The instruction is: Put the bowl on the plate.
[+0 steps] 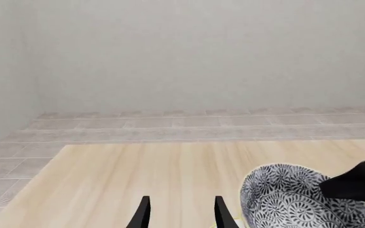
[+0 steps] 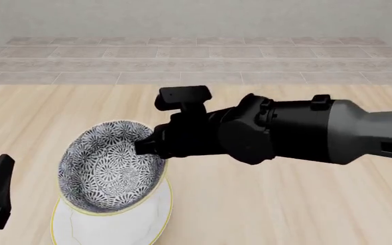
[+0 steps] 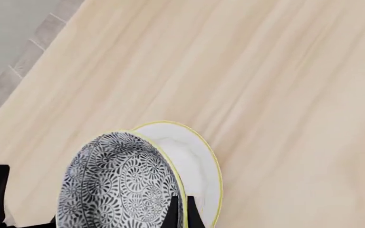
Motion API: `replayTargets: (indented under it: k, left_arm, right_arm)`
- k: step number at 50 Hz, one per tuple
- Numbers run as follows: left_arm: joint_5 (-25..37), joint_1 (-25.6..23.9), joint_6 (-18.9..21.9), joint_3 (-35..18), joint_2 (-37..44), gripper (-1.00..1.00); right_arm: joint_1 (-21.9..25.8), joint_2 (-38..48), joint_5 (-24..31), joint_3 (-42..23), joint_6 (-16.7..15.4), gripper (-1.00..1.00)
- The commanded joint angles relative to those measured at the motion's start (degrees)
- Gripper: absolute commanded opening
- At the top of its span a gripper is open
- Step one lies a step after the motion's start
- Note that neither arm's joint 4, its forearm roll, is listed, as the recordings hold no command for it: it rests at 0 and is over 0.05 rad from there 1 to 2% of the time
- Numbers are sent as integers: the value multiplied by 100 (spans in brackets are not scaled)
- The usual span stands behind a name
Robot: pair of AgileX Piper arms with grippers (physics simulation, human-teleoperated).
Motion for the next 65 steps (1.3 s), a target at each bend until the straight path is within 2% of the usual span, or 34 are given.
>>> replayTargets:
  k: [1,10,26,46,65]
  left_arm:
    - [-2,-13,-5,16,0,100]
    - [-4,-17,-16,23,0,100]
    - [-1,-24,-7,27,0,100]
    - [16,-2,17,15,0,100]
    - [-1,-3,19,20,0,100]
  right_arm:
    - [145,241,-143,-58,216,-100]
    - [305,432,-245,-64,321,-100]
    - [184,751,-344,-148,343,-100]
    - [181,1264,-647,-78,683,-100]
    - [245,1421,-808,-18,809,-100]
